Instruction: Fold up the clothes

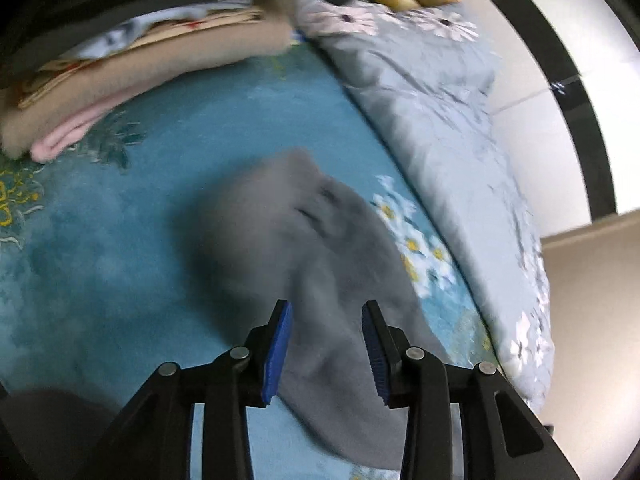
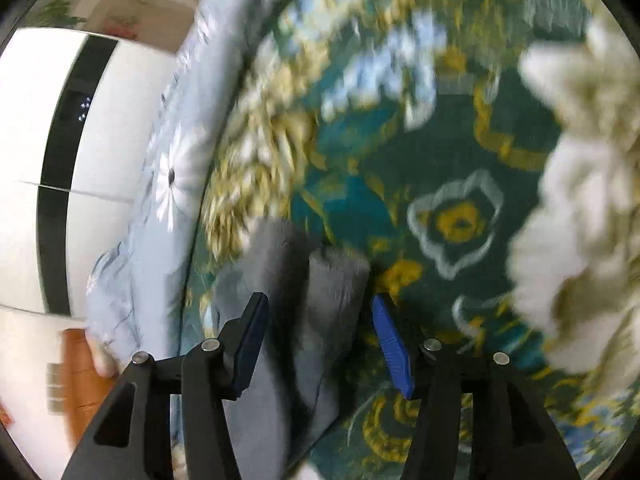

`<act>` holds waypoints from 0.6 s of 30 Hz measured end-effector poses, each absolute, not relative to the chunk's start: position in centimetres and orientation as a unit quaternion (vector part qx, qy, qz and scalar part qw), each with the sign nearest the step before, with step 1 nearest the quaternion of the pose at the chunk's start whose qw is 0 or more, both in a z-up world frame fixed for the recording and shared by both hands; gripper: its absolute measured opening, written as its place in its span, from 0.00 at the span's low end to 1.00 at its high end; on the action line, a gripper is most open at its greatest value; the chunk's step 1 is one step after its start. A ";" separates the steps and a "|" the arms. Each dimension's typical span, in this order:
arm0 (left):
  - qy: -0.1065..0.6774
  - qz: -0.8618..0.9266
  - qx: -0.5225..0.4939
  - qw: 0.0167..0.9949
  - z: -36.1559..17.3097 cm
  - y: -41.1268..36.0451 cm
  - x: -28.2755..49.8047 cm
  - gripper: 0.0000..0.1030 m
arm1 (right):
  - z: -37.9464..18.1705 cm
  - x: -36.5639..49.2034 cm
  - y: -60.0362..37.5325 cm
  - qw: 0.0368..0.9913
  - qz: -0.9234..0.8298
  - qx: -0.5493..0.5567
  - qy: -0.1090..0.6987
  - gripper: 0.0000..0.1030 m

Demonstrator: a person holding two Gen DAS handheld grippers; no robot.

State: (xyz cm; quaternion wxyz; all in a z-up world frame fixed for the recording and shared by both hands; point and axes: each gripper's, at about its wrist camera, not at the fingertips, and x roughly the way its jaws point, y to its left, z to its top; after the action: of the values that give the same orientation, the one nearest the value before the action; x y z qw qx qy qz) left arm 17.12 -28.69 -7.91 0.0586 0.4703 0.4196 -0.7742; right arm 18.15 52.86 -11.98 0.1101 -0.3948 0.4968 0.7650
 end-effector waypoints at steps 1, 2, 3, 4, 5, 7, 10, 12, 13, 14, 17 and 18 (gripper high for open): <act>0.415 -0.775 0.474 0.044 -7.9 -27.9 17.0 0.39 | -11.6 17.9 52.7 0.103 0.770 -0.391 0.493 0.54; 0.408 -0.776 0.480 0.030 -8.1 -26.9 16.4 0.39 | -11.1 17.6 52.4 0.094 0.775 -0.389 0.489 0.54; 0.399 -0.776 0.489 0.014 -8.4 -25.8 15.6 0.39 | -11.0 17.1 52.2 0.080 0.777 -0.392 0.487 0.54; 0.387 -0.774 0.501 -0.003 -8.9 -24.3 14.8 0.39 | -11.1 16.7 51.9 0.067 0.777 -0.395 0.485 0.54; 0.374 -0.773 0.512 -0.018 -9.4 -23.0 14.5 0.39 | -11.1 16.2 51.6 0.055 0.777 -0.398 0.484 0.54; 0.348 -0.771 0.532 -0.041 -10.5 -20.7 14.0 0.39 | -11.9 15.2 51.1 0.043 0.768 -0.416 0.486 0.54; 0.307 -0.766 0.562 -0.059 -12.7 -18.3 14.4 0.39 | -13.6 14.2 51.1 0.050 0.751 -0.436 0.493 0.47; 0.297 -0.753 0.585 -0.055 -13.7 -17.6 15.0 0.39 | -14.4 13.8 51.3 0.061 0.742 -0.444 0.498 0.45; 0.299 -0.749 0.589 -0.052 -13.8 -17.7 15.1 0.39 | -14.9 13.7 51.4 0.066 0.736 -0.443 0.507 0.44; 0.304 -0.749 0.587 -0.051 -13.8 -18.0 15.0 0.39 | -15.3 13.5 51.5 0.071 0.731 -0.443 0.515 0.38; 0.319 -0.749 0.580 -0.040 -13.7 -18.9 15.4 0.39 | -15.4 13.0 51.3 0.068 0.722 -0.438 0.531 0.10; 0.326 -0.745 0.580 -0.037 -13.8 -19.3 15.5 0.39 | -14.8 12.9 51.0 0.062 0.728 -0.438 0.524 0.10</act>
State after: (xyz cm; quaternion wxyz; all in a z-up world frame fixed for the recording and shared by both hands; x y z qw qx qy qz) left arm 15.52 -19.30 -13.80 -0.0366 0.5802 0.3260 -0.7455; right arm 12.91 51.00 -14.77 0.0617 -0.4375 0.5235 0.7285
